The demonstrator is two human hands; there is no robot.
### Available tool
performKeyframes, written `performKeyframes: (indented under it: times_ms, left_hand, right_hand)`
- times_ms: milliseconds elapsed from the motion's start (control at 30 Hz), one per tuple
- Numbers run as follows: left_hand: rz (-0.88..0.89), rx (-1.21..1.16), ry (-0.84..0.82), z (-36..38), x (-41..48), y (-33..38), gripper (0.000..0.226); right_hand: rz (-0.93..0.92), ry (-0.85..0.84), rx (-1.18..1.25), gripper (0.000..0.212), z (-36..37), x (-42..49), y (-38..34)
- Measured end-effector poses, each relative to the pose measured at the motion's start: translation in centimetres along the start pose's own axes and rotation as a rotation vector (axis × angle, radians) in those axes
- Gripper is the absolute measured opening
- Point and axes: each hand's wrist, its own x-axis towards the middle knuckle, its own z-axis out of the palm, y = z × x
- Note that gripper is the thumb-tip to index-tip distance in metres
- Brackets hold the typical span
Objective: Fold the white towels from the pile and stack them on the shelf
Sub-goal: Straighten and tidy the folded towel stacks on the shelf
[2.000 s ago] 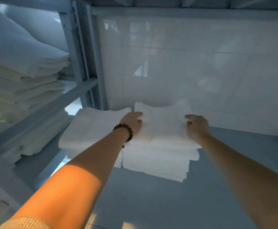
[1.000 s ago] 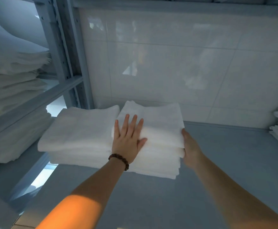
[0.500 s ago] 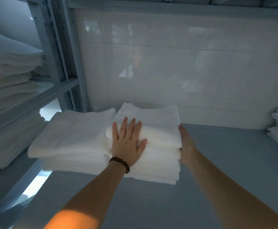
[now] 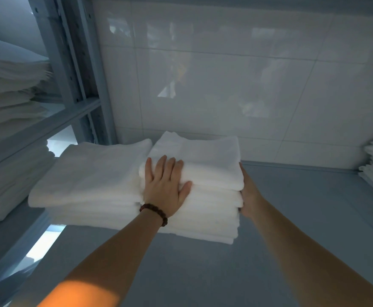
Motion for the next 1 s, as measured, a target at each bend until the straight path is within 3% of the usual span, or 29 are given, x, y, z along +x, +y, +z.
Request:
performKeyframes:
  times_ms: [133,333,533,633,800,933,1000]
  left_hand:
    - [0.026,-0.086,0.079,-0.7,0.3,1.0,0.055]
    - [0.025,-0.090,-0.063,-1.5,-0.7,2.1,0.053]
    - [-0.067,-0.112,-0.229,-4.8,-1.3,3.1,0.067]
    - [-0.125,-0.117,-0.264,-6.9,-2.0,2.9,0.071]
    - [-0.255,-0.124,-0.284,-10.9,-3.2,2.3,0.068]
    - [-0.320,-0.138,-0.296,-13.0,-3.4,1.4,0.063]
    - [-0.349,-0.151,-0.318,-13.9,-3.6,0.6,0.062]
  right_hand:
    - [0.030,-0.019,0.031,0.057,-0.4,-0.2,-1.5]
    - [0.078,0.013,-0.065,0.052,0.2,-1.5,-2.0]
    - [0.052,0.100,-0.142,0.044,0.5,-3.8,-2.4]
    - [0.012,0.210,-0.233,0.046,0.8,-5.3,-3.7]
    - [-0.057,0.236,-0.367,0.044,1.9,-7.6,-6.3]
    - [-0.250,0.105,-0.908,0.045,4.2,-8.4,-7.7]
    - [-0.317,0.029,-1.055,0.048,5.9,-8.9,-7.3]
